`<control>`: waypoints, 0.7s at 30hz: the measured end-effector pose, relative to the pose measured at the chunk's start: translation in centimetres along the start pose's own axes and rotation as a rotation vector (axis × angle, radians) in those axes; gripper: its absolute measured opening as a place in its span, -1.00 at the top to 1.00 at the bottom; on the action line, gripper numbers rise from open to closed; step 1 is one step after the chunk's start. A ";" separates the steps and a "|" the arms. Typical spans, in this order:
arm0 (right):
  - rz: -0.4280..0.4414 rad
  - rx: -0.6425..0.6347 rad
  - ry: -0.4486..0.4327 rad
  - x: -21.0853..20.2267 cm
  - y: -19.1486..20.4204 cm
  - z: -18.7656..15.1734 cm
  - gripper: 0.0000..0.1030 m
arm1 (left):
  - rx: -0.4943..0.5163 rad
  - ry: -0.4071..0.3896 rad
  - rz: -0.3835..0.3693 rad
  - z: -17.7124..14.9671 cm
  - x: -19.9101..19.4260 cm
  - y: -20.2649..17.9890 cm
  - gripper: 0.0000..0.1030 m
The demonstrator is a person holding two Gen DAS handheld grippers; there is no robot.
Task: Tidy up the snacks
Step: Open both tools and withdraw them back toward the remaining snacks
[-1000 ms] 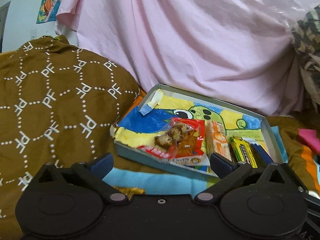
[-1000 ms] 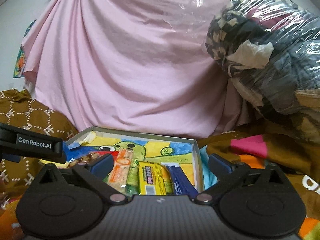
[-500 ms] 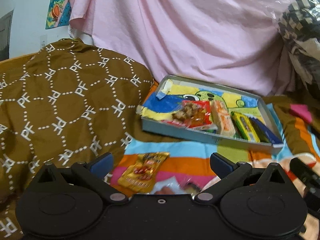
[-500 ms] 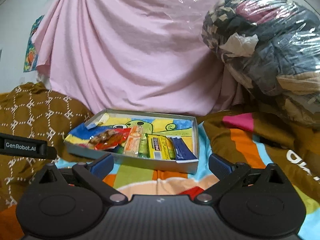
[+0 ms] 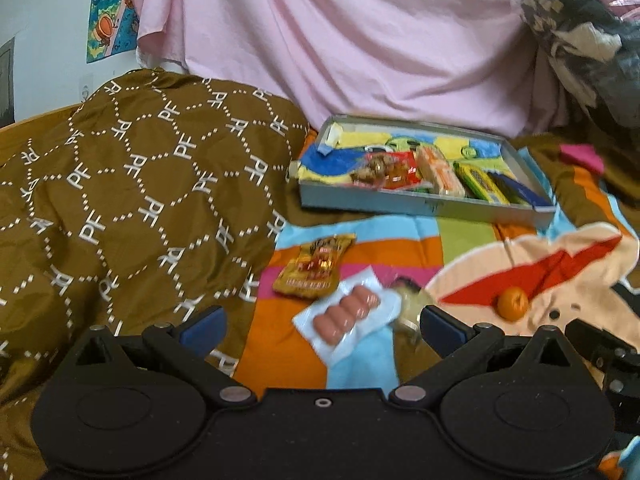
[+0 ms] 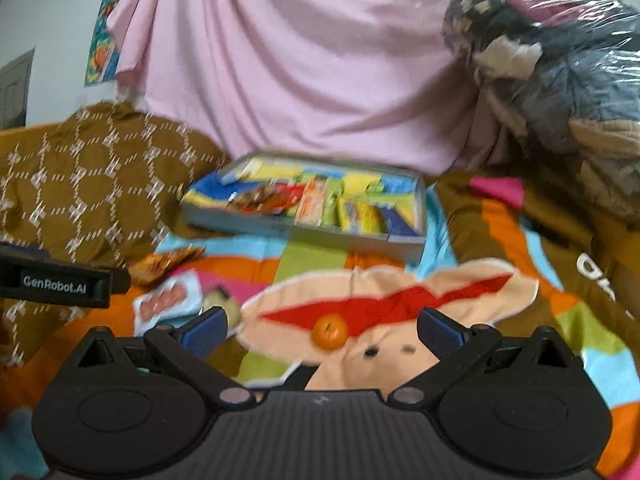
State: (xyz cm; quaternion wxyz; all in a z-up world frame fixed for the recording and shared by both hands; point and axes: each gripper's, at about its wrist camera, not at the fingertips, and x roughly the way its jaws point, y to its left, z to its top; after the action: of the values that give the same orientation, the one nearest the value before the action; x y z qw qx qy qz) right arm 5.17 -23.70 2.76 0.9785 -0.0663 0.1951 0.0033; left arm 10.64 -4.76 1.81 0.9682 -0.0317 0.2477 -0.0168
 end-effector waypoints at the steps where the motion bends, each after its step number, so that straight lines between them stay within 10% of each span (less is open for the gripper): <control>1: 0.005 -0.007 0.015 -0.1 0.3 -0.3 -0.99 | 0.004 0.004 0.000 -0.2 -0.1 0.1 -0.99; 21: 0.046 -0.070 0.177 -0.1 1.7 -2.4 -0.99 | 0.067 0.075 0.011 -3.0 -1.1 0.6 -0.98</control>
State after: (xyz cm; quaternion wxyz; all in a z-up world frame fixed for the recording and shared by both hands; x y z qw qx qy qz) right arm 4.08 -22.33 0.38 0.9542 -0.0962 0.2821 0.0268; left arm 8.25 -4.27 -0.33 0.9587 0.0027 0.2835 -0.0208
